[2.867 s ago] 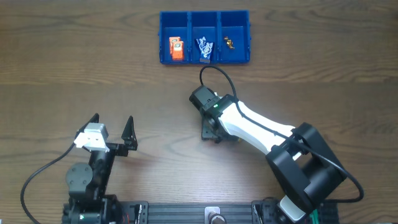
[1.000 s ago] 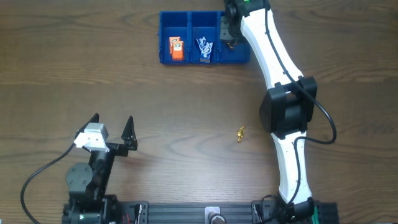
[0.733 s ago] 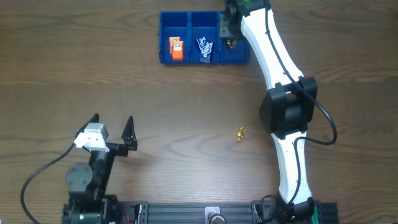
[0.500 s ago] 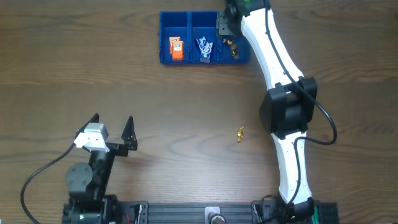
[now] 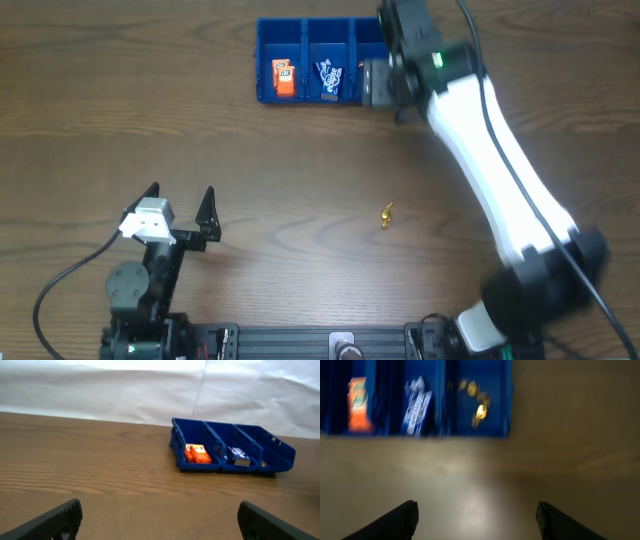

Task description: Sort Candies Into Trays

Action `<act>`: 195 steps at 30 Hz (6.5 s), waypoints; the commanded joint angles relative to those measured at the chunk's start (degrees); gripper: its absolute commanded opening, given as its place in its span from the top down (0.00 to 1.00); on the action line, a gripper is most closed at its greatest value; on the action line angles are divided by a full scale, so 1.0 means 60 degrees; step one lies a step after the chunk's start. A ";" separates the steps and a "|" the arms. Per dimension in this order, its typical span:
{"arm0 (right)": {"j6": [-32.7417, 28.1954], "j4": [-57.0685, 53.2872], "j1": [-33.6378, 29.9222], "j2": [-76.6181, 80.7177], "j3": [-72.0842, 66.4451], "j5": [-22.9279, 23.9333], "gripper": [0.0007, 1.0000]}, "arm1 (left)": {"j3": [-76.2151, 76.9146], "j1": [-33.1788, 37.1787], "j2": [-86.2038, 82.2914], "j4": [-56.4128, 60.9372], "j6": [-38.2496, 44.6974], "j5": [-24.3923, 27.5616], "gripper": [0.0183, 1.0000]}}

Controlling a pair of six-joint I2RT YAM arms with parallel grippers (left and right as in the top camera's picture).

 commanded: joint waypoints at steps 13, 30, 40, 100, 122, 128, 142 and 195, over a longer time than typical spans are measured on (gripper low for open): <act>0.2532 0.1690 0.1315 -0.1271 -0.7100 -0.1341 0.22 | -0.0193 0.0040 -0.0058 -0.0291 0.0066 0.0171 0.00; 0.2524 0.2364 0.1275 -0.0335 -0.7107 -0.0943 0.40 | -0.0193 0.0040 -0.0058 -0.0291 0.0066 0.0171 0.00; 0.2528 0.2506 0.1279 0.0018 -0.7114 -0.0841 0.65 | -0.0193 0.0040 -0.0058 -0.0291 0.0062 0.0171 0.00; -0.0998 -0.2036 -0.0973 0.5741 0.7533 0.0109 0.00 | -0.0193 0.0040 -0.0058 -0.0291 0.0066 0.0171 0.00; -0.1883 -0.1661 -0.2178 -0.4120 0.1322 0.1239 0.00 | -0.0193 0.0040 -0.0058 -0.0291 0.0066 0.0171 0.00; -0.1818 0.0860 -0.2834 -0.8572 -0.4200 0.0426 0.00 | -0.0193 0.0040 -0.0058 -0.0291 0.0066 0.0171 0.00; -0.2244 0.6280 -0.3628 -1.6189 -1.2677 -0.0605 0.00 | -0.0193 0.0040 -0.0058 -0.0291 0.0066 0.0171 0.00; -0.2991 0.8593 -0.3293 -1.6211 -1.5252 -0.0922 0.00 | -0.0193 0.0040 -0.0058 -0.0291 0.0066 0.0171 0.00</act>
